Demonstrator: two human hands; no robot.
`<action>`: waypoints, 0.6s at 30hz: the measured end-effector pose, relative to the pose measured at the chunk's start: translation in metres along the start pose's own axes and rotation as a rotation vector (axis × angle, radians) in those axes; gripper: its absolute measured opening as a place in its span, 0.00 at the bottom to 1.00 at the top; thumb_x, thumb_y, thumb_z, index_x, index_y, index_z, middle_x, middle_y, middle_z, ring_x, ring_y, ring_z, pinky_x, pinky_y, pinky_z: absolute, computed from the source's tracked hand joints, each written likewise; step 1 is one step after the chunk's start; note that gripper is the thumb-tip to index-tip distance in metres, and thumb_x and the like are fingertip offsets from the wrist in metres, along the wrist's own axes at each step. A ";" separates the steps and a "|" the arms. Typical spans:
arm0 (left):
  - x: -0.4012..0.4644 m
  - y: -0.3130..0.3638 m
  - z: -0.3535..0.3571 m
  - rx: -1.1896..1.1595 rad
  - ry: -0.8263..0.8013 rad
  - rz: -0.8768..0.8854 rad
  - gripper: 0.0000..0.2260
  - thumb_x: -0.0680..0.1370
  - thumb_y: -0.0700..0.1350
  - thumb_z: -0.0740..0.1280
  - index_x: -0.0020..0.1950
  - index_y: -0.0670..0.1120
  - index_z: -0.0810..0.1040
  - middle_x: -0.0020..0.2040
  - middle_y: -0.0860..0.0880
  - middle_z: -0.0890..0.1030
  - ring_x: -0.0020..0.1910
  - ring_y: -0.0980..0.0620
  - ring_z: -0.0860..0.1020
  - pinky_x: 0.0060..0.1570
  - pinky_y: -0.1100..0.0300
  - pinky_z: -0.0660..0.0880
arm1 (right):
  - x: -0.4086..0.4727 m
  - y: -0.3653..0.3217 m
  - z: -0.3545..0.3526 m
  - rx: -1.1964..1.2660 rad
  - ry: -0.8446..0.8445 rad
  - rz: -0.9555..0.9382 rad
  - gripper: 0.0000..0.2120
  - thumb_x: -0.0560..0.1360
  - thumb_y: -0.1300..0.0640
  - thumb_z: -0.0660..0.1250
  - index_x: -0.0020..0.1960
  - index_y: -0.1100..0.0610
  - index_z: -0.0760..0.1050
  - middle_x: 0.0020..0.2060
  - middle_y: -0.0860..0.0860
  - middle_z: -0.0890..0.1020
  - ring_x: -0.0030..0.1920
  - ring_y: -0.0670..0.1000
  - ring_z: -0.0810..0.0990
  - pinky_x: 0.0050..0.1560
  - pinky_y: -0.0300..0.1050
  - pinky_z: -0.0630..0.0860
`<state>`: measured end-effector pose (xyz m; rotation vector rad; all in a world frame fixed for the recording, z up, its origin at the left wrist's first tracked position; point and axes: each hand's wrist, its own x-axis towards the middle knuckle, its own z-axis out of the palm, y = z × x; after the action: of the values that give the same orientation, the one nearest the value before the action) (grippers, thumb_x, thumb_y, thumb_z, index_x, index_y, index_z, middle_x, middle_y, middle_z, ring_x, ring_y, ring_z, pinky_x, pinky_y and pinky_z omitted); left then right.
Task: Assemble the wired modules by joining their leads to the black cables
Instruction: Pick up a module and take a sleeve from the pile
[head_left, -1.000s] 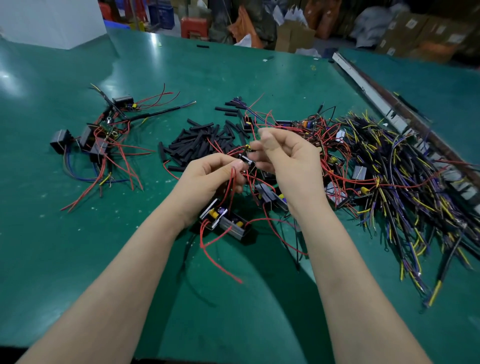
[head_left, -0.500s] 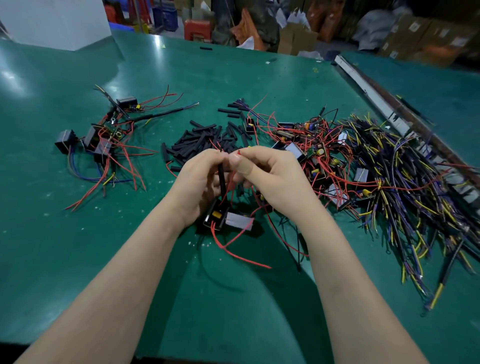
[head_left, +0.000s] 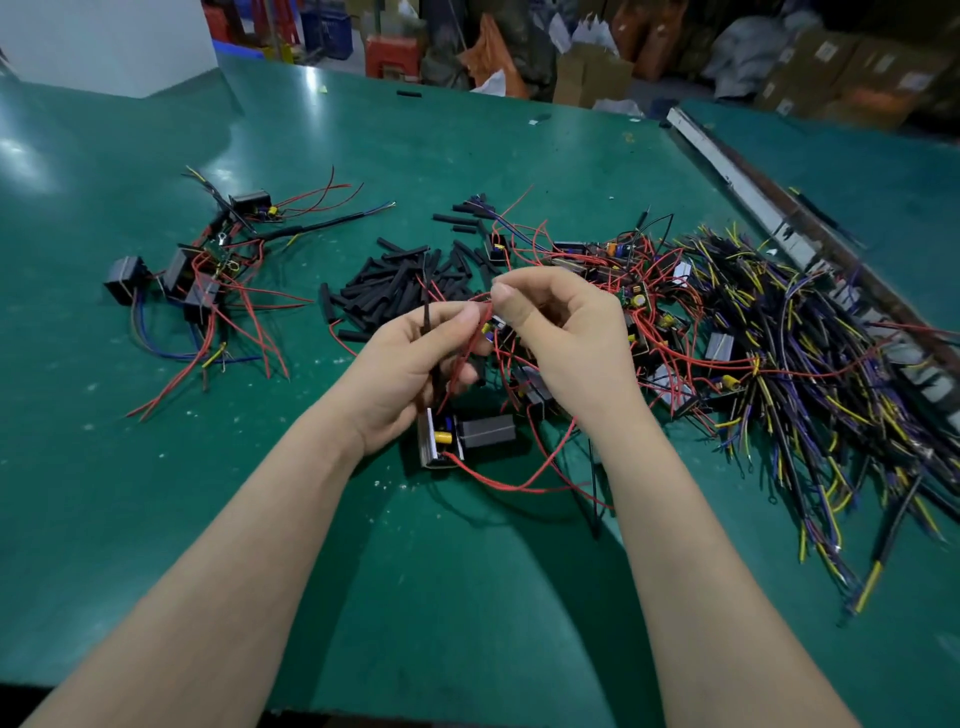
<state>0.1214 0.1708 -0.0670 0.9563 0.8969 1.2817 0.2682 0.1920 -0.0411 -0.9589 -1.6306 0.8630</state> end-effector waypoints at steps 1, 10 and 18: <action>0.000 -0.001 -0.001 0.042 0.025 0.015 0.08 0.71 0.47 0.68 0.48 0.47 0.80 0.31 0.51 0.79 0.24 0.58 0.72 0.26 0.69 0.71 | 0.000 0.000 0.000 0.020 0.005 0.026 0.04 0.76 0.58 0.70 0.48 0.50 0.78 0.35 0.44 0.80 0.35 0.41 0.75 0.41 0.34 0.72; -0.004 -0.001 -0.002 0.402 -0.049 0.074 0.05 0.70 0.48 0.72 0.35 0.50 0.81 0.28 0.53 0.77 0.22 0.61 0.66 0.23 0.71 0.63 | 0.003 -0.002 -0.014 0.033 -0.052 0.313 0.15 0.71 0.66 0.69 0.50 0.50 0.69 0.29 0.49 0.75 0.25 0.44 0.69 0.31 0.35 0.67; -0.002 0.006 -0.012 0.180 -0.054 0.015 0.05 0.66 0.48 0.71 0.37 0.48 0.83 0.28 0.54 0.75 0.20 0.61 0.63 0.22 0.71 0.61 | 0.008 -0.004 -0.018 0.365 -0.103 0.495 0.08 0.75 0.58 0.70 0.51 0.54 0.73 0.30 0.48 0.81 0.27 0.44 0.73 0.27 0.34 0.69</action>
<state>0.1076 0.1702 -0.0659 1.1351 0.9767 1.1969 0.2834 0.1990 -0.0297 -1.0820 -1.2672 1.5090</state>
